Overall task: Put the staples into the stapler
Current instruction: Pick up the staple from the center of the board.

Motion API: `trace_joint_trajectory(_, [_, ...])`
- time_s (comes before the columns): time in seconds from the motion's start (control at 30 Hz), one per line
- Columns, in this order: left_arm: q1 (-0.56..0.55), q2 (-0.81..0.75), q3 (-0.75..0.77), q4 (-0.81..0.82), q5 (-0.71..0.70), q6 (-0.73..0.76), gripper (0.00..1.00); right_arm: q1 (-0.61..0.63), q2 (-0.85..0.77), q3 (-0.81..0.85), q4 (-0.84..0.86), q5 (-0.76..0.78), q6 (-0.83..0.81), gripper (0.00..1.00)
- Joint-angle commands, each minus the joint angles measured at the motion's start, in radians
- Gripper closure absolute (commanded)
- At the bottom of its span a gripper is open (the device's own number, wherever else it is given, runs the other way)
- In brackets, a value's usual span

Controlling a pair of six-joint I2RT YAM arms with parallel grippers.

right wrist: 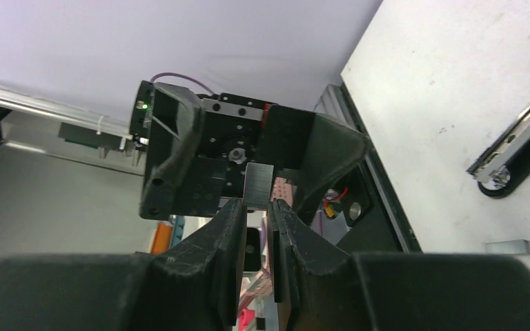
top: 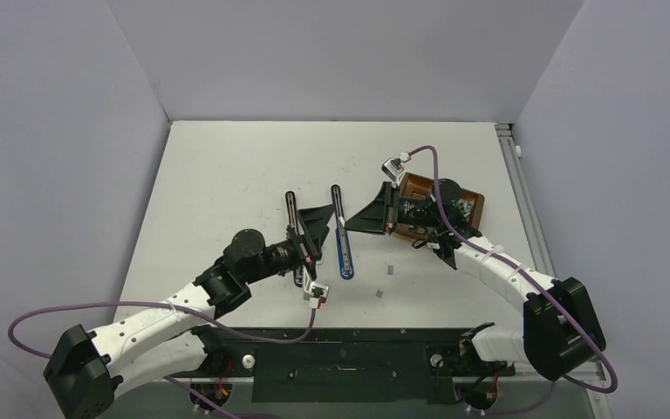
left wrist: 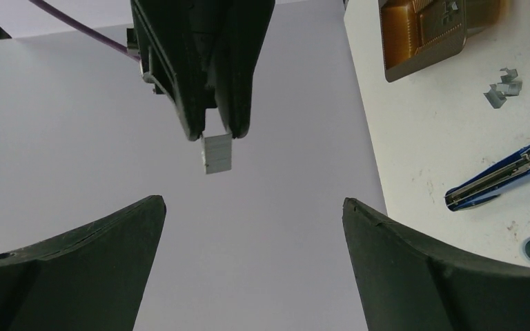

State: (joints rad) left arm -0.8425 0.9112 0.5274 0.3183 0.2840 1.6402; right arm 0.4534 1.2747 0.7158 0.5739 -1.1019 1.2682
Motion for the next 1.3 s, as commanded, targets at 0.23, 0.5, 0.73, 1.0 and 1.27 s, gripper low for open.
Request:
trace_joint_trajectory(0.23, [-0.008, 0.069, 0.087, 0.134, 0.046, 0.079, 0.2, 0.029, 0.034, -0.017, 0.248, -0.036, 0.133, 0.81])
trace_joint_trajectory(0.5, [-0.026, 0.066, 0.096, 0.149, 0.046, 0.072, 0.24, 0.042, 0.067, -0.03, 0.344, -0.025, 0.195, 0.81])
trace_joint_trajectory(0.73, [-0.049, 0.056, 0.11, 0.122, 0.05, 0.047, 0.4, 0.048, 0.09, -0.037, 0.415, -0.013, 0.236, 0.81])
trace_joint_trajectory(1.0, [-0.05, 0.051, 0.114, 0.119, 0.044, 0.033, 0.58, 0.048, 0.112, -0.053, 0.475, -0.011, 0.274, 0.81])
trace_joint_trajectory(1.27, [-0.056, 0.04, 0.104, 0.102, 0.041, 0.017, 0.6, 0.048, 0.15, -0.077, 0.644, 0.012, 0.375, 0.82])
